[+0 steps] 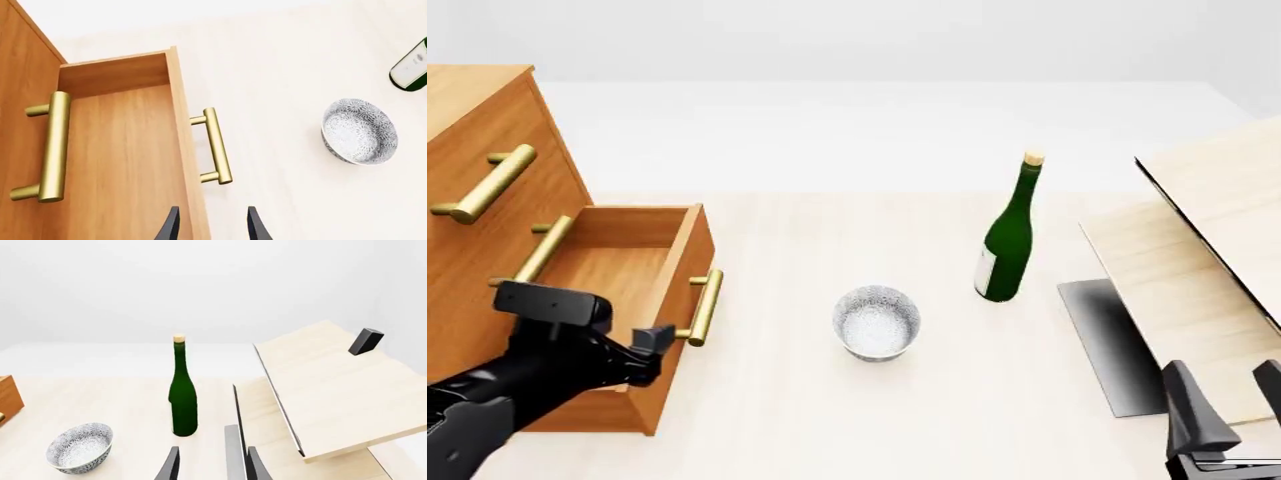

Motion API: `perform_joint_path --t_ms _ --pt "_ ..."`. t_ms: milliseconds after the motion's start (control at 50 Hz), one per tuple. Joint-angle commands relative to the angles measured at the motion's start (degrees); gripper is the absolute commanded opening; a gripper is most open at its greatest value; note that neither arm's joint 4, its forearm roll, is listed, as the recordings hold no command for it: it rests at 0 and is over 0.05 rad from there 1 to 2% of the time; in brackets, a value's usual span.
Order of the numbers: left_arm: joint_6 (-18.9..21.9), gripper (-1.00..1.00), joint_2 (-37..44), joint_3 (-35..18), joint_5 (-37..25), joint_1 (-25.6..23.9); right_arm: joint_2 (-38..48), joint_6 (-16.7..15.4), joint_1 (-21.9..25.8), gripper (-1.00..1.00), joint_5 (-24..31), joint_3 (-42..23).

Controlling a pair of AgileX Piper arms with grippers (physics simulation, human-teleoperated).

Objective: Put the bowl in the bottom drawer of the cabinet and close it.

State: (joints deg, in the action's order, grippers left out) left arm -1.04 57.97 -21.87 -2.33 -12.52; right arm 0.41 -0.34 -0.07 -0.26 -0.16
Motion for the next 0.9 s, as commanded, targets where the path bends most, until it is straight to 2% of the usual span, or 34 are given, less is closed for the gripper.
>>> perform_joint_path --t_ms 20,900 --pt "-1.4 1.00 2.9 0.3 1.5 -0.6 -0.1 0.0 0.0 1.00 0.0 0.0" --pt "-2.7 1.00 10.7 1.5 5.5 0.4 -0.1 0.0 0.0 1.00 0.0 0.0"
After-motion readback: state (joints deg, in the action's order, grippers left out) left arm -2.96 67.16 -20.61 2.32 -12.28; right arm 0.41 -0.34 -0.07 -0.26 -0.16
